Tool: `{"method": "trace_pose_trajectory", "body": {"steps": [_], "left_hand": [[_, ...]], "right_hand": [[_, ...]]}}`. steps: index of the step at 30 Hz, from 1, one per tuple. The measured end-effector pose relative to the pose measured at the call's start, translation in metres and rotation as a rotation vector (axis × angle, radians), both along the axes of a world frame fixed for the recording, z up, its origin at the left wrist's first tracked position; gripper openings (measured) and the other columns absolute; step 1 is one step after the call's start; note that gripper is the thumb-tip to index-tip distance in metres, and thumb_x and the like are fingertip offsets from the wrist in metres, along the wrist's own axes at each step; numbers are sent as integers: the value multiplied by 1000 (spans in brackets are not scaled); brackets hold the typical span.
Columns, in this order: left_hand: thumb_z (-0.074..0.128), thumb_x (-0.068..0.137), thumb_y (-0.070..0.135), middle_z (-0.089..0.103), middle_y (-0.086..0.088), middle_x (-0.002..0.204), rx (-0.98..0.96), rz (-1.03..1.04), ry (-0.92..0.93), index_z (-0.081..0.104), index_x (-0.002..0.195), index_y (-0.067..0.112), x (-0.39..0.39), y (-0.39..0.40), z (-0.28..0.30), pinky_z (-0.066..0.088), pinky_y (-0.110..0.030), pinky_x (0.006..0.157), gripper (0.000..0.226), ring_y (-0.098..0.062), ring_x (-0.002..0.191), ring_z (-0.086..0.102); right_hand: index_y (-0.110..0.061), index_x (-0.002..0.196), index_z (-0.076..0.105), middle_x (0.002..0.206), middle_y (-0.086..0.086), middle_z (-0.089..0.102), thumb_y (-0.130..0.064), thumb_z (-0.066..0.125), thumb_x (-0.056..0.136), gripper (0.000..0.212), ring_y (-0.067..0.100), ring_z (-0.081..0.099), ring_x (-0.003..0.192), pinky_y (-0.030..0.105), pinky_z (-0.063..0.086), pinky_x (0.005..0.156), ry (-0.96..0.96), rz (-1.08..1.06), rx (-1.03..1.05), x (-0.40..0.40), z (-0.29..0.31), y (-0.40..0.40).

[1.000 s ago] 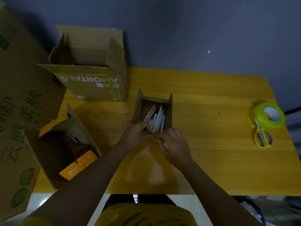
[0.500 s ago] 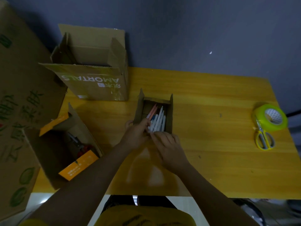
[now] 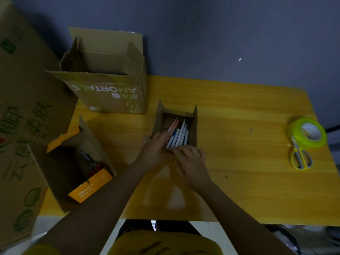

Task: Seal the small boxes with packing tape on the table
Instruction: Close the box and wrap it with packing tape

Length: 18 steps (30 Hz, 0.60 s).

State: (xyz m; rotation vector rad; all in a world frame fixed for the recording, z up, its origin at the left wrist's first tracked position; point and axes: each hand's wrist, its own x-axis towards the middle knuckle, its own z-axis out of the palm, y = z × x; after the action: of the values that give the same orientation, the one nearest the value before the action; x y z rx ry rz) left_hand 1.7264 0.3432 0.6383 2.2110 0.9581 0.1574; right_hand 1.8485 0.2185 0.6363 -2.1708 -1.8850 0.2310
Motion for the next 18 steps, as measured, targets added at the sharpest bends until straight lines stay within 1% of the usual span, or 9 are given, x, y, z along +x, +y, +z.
{"method": "trace_pose_trajectory", "body": {"steps": [5, 9, 11, 13, 15, 18], "left_hand": [[72, 81, 36, 39, 10, 106, 21, -23, 35, 47, 129, 25, 0, 0, 1, 10, -20, 88, 56, -14, 115, 44], [71, 82, 35, 35, 10, 105, 61, -49, 71, 48, 127, 24, 1, 0, 3, 8, -19, 87, 52, -14, 115, 43], [71, 82, 32, 35, 9, 104, 67, -64, 86, 50, 122, 23, 1, 0, 4, 8, -20, 86, 46, -14, 113, 43], [71, 82, 29, 36, 8, 101, 66, -77, 90, 52, 111, 23, 1, -1, 4, 10, -21, 85, 35, -14, 110, 44], [71, 82, 28, 36, 8, 98, 69, -83, 92, 50, 100, 23, 0, -1, 3, 11, -21, 83, 28, -13, 106, 44], [71, 82, 29, 35, 8, 97, 80, -85, 94, 46, 94, 25, 0, -3, 4, 12, -22, 82, 28, -12, 104, 44]], "right_hand": [[-18, 123, 61, 118, -3, 65, -29, 41, 88, 42, 13, 48, 118, 39, 17, 100, 57, -21, 42, 0, 3, 2], [-23, 113, 65, 109, -8, 69, -29, 38, 86, 39, 13, 56, 113, 39, 13, 102, 59, -40, 48, -1, 6, 6], [-26, 107, 67, 102, -10, 70, -32, 37, 87, 36, 12, 60, 106, 39, 14, 101, 56, -44, 55, 0, 7, 10], [-28, 104, 68, 97, -11, 71, -34, 39, 89, 33, 11, 63, 99, 39, 15, 99, 34, -40, 46, 0, 7, 13], [-29, 102, 69, 94, -10, 71, -33, 45, 92, 26, 11, 65, 96, 40, 15, 99, 7, -32, -6, 2, 10, 18], [-29, 105, 66, 98, -7, 69, -33, 45, 99, 23, 13, 61, 100, 40, 9, 100, -25, -15, -223, 5, 20, 27]]}}
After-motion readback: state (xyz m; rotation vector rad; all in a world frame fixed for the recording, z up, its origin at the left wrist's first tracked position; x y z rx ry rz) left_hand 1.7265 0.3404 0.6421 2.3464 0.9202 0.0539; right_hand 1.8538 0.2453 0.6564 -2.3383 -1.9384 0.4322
